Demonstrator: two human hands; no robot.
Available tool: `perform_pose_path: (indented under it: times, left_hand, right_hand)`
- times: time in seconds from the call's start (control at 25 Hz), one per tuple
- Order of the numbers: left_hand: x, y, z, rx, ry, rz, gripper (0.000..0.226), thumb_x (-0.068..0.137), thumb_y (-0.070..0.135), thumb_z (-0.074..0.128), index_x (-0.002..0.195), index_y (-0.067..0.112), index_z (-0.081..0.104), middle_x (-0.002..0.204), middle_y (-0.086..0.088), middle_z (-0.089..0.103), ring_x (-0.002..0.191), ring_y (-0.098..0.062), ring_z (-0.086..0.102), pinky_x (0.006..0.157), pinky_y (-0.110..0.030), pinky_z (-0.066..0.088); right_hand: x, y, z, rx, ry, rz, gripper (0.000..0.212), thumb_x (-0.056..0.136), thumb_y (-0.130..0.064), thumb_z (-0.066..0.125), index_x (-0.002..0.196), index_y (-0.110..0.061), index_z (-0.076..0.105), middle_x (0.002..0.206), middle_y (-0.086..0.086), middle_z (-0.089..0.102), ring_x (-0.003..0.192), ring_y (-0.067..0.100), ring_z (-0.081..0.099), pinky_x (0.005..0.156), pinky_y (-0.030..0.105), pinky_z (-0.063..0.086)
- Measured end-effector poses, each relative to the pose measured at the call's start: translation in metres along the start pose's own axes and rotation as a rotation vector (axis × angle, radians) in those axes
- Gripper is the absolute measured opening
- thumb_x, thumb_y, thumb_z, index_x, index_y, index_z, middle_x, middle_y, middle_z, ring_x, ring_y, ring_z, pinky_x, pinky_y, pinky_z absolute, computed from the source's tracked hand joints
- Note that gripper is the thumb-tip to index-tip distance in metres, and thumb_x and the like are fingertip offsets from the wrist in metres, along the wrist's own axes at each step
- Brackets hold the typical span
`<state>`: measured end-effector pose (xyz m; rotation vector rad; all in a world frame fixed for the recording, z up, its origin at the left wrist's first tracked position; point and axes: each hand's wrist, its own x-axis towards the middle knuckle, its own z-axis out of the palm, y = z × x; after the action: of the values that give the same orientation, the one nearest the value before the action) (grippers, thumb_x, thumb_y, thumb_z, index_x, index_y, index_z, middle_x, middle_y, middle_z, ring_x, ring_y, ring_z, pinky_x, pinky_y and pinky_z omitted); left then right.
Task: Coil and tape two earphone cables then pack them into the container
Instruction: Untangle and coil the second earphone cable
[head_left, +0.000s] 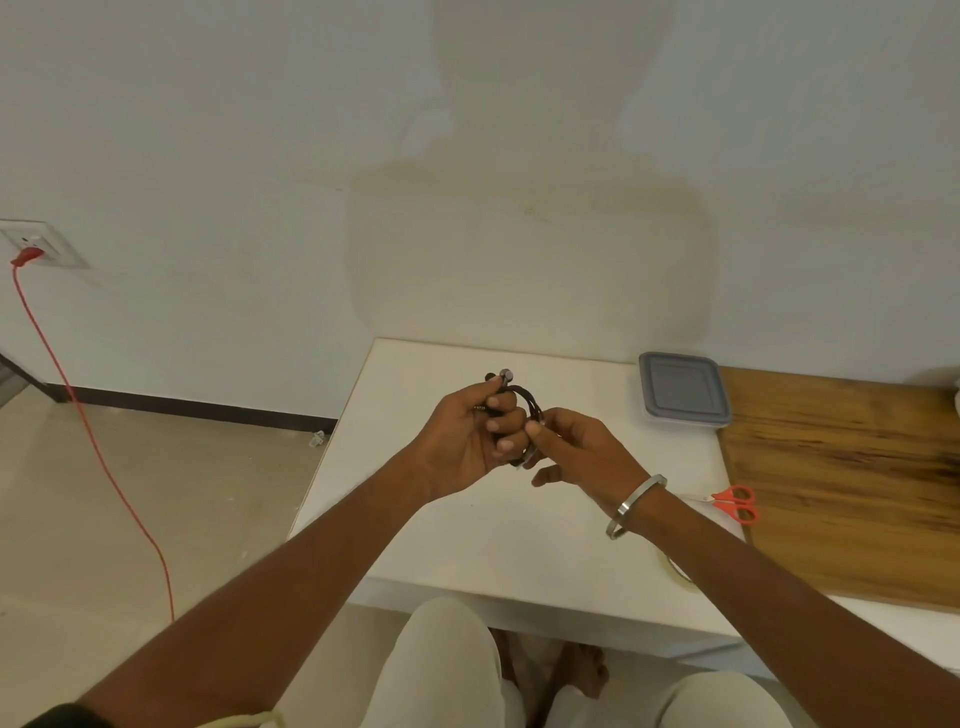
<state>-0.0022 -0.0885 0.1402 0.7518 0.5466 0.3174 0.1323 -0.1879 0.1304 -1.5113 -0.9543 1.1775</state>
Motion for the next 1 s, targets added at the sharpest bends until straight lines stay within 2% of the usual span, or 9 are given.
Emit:
perform_pose_path:
  times: [0.2,0.28,0.4,0.52,0.6,0.72,0.84,0.92,1.0]
  left_hand:
    - [0.002,-0.008,0.002,-0.053,0.076,0.088,0.040,0.102,0.029,0.035,0.065,0.015,0.038,0.063,-0.004,0.040,0.059,-0.023,0.045,0.065,-0.031,0.047]
    - [0.005,-0.012,0.004,-0.046,0.126,0.133,0.035,0.103,0.027,0.036,0.071,0.016,0.047,0.067,-0.002,0.043,0.069,-0.020,0.043,0.074,-0.031,0.043]
    - [0.007,-0.021,0.005,0.135,0.239,0.142,0.027,0.104,0.032,0.036,0.084,0.024,0.053,0.069,0.007,0.043,0.072,-0.013,0.037,0.072,-0.030,0.030]
    - [0.007,-0.029,0.004,0.181,0.249,0.098,0.034,0.103,0.037,0.035,0.077,0.022,0.051,0.073,0.006,0.049,0.073,-0.013,0.047,0.070,-0.031,0.031]
    - [0.006,-0.034,0.000,0.165,0.214,0.052,0.038,0.103,0.039,0.037,0.075,0.019,0.053,0.079,0.002,0.054,0.079,-0.016,0.054,0.070,-0.031,0.035]
    - [0.005,-0.037,-0.006,0.146,0.205,-0.061,0.034,0.101,0.039,0.041,0.092,0.014,0.062,0.087,-0.005,0.061,0.083,-0.021,0.056,0.071,-0.032,0.044]
    - [0.014,-0.037,-0.013,0.307,0.336,-0.149,0.028,0.099,0.037,0.047,0.111,0.013,0.054,0.107,-0.009,0.058,0.094,-0.022,0.057,0.081,-0.034,0.045]
    - [0.018,-0.036,-0.017,0.554,0.483,-0.067,0.038,0.097,0.027,0.049,0.133,0.020,0.044,0.138,-0.006,0.045,0.123,-0.021,0.046,0.100,-0.035,0.039]
    - [0.017,-0.033,-0.015,0.749,0.374,0.097,0.052,0.095,0.014,0.050,0.143,0.027,0.037,0.148,0.003,0.037,0.137,-0.013,0.034,0.106,-0.030,0.031]
  right_hand:
    - [0.005,0.001,0.004,0.022,0.136,-0.056,0.011,0.094,-0.015,0.051,0.093,-0.007,0.058,0.082,0.009,0.064,0.079,0.021,0.064,0.072,0.035,0.058]
    - [0.007,0.001,0.005,-0.023,0.201,-0.061,0.015,0.096,-0.018,0.046,0.091,-0.010,0.057,0.084,0.005,0.058,0.078,0.019,0.060,0.078,0.038,0.058]
    - [0.011,0.002,0.008,-0.121,0.281,-0.091,0.019,0.098,-0.023,0.041,0.089,-0.013,0.055,0.084,-0.001,0.054,0.076,0.013,0.054,0.081,0.035,0.054]
    - [0.011,0.004,0.010,-0.099,0.252,-0.112,0.022,0.099,-0.024,0.036,0.086,-0.015,0.051,0.079,-0.001,0.061,0.079,0.015,0.058,0.080,0.035,0.050]
    - [0.009,0.005,0.009,-0.117,0.240,-0.133,0.022,0.100,-0.023,0.035,0.084,-0.015,0.048,0.070,0.000,0.056,0.071,0.017,0.054,0.076,0.036,0.050]
    - [0.010,0.003,0.005,-0.321,0.269,-0.206,0.019,0.099,-0.020,0.035,0.088,-0.011,0.046,0.067,0.003,0.049,0.063,0.017,0.049,0.061,0.025,0.047]
    - [0.014,0.002,-0.007,-0.607,0.227,-0.256,0.017,0.099,-0.024,0.034,0.091,-0.014,0.044,0.063,0.004,0.050,0.053,0.016,0.044,0.052,0.026,0.040]
    - [0.015,0.005,-0.014,-0.781,0.159,-0.244,0.018,0.100,-0.025,0.032,0.093,-0.012,0.044,0.057,-0.001,0.044,0.047,0.014,0.037,0.047,0.022,0.031]
    - [0.014,0.009,-0.016,-0.904,0.079,-0.217,0.021,0.100,-0.024,0.031,0.099,-0.008,0.045,0.057,-0.004,0.043,0.047,0.011,0.037,0.047,0.020,0.029]
